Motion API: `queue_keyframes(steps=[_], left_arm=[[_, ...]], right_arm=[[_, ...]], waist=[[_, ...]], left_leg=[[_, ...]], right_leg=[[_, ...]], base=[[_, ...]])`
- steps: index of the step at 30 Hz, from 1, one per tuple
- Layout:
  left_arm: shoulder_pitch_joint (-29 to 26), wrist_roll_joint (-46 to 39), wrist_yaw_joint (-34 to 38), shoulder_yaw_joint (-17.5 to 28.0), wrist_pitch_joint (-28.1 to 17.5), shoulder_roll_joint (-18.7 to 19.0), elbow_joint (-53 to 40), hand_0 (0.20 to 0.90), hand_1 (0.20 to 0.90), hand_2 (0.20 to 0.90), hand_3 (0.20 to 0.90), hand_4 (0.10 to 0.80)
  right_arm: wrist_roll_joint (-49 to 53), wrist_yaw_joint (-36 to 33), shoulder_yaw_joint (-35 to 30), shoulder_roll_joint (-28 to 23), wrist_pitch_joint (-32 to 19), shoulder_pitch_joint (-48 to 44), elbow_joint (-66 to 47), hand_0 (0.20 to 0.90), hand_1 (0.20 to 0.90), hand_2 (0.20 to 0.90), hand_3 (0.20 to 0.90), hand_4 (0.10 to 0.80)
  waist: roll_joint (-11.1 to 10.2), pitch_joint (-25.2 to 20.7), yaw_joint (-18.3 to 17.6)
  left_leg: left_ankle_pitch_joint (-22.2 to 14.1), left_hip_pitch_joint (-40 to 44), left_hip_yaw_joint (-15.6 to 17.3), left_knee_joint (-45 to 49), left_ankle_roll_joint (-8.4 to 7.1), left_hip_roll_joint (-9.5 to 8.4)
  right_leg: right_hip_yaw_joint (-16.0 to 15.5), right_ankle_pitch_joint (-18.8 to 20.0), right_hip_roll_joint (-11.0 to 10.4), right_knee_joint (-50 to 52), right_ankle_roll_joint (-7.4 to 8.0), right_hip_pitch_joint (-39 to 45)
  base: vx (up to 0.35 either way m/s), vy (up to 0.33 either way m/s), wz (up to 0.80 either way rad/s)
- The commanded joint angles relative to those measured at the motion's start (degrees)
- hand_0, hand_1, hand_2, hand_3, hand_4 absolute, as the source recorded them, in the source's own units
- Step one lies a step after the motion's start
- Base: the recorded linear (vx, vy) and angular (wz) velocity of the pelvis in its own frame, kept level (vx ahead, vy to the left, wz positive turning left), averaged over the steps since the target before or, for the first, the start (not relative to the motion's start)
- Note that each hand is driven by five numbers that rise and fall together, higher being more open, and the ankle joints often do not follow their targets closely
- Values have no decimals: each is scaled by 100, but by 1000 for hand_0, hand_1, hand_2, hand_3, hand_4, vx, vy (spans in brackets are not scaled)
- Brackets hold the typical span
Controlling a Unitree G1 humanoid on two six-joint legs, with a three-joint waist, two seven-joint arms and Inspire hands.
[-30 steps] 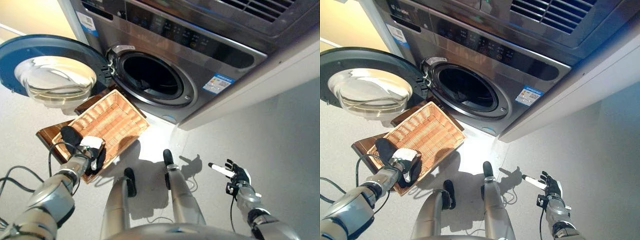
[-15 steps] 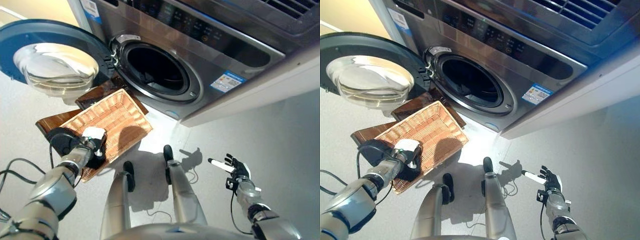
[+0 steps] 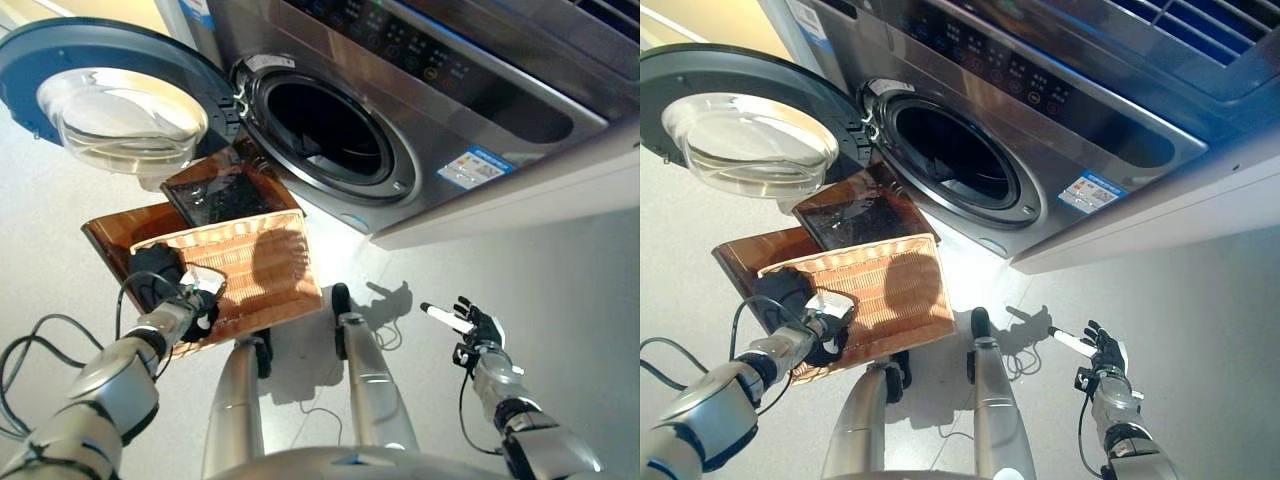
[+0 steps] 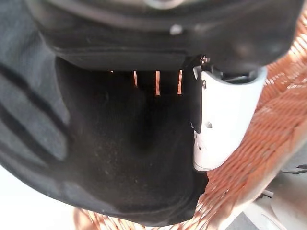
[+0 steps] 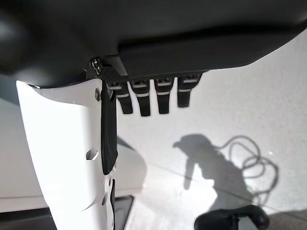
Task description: Pick up the clothes and place them into the washing machine
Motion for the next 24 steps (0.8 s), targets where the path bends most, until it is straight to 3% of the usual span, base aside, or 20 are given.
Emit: queue_keyframes(steps=[1, 6, 7, 11, 24], left_arm=[[175, 181, 103, 286, 68, 338, -225, 200, 200, 200, 200, 300], [49, 230, 240, 302, 30, 326, -420, 200, 200, 200, 200, 300], [8, 289, 285, 289, 20, 330, -476, 200, 200, 200, 200, 300], [-47, 291, 305, 289, 11, 354, -531, 200, 200, 200, 200, 300], [270, 401, 380, 553, 29, 276, -537, 200, 200, 200, 200, 300]], right_arm=[[220, -225, -183, -566, -192, 164, 43, 900, 900, 900, 900, 800], [296, -223, -251, -528, -186, 224, 89, 900, 900, 900, 900, 800], [343, -210, -304, -516, -185, 263, 87, 900, 900, 900, 900, 800], [381, -197, -315, -504, -182, 270, 107, 900, 900, 900, 900, 800], [430, -84, -500, -378, -90, 516, 295, 900, 900, 900, 900, 800]], waist=[[182, 17, -11], [223, -110, -9], [231, -141, -25], [247, -170, -21], [389, -461, 117]], left_leg=[[-95, 24, 235, -338, -182, 193], [30, 316, 289, -631, -239, 169], [263, 389, 364, -784, -218, 135], [317, 523, 370, -889, -241, 96], [643, 1700, 307, -1814, -358, -176]], right_leg=[[95, -61, 216, -767, -404, 539], [75, -14, 143, -986, -369, 836], [38, 160, 87, -1096, -382, 907], [15, 166, 52, -1174, -374, 1051], [-184, 294, -204, -1957, -208, 2341]], base=[[43, -77, 0], [25, -68, 18], [-49, -72, 34], [18, -50, 14], [103, -63, 8]])
